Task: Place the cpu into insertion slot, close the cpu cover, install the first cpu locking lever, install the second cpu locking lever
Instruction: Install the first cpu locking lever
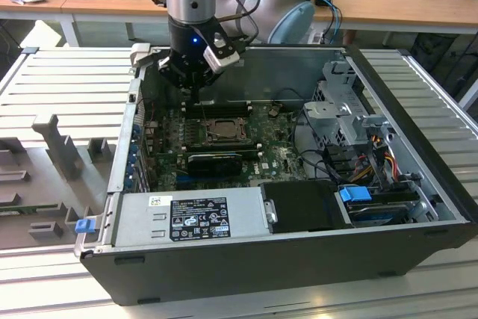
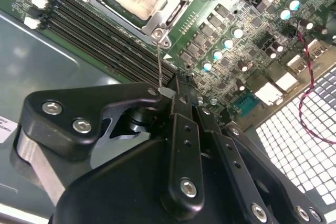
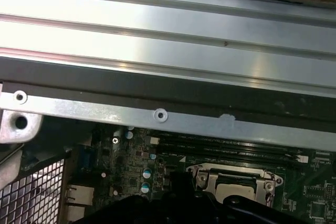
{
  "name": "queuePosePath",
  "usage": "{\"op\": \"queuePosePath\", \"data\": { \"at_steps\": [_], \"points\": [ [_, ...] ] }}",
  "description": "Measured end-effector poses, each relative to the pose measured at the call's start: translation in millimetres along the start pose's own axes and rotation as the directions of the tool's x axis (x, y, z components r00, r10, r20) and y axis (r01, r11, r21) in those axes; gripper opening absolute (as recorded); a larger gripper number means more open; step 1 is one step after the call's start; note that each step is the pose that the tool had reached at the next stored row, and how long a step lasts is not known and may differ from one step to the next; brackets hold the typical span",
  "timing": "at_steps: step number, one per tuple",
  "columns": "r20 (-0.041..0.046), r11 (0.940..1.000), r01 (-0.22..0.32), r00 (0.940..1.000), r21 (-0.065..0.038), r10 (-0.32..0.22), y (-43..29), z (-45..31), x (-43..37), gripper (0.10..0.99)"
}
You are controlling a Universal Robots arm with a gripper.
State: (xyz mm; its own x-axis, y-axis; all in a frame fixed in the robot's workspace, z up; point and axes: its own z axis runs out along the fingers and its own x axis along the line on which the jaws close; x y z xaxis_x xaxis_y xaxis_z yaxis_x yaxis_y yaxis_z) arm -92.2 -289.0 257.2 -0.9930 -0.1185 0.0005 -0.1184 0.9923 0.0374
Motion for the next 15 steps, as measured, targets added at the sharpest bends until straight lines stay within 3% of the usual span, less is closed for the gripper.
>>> {"op": "queuePosePath", "data": {
  "at_steps": [15],
  "points": [
    [0.0001,1.0,0.0,1.0,0.0,0.0,-2.1,0.4,-17.4,0.106]
  ]
}}
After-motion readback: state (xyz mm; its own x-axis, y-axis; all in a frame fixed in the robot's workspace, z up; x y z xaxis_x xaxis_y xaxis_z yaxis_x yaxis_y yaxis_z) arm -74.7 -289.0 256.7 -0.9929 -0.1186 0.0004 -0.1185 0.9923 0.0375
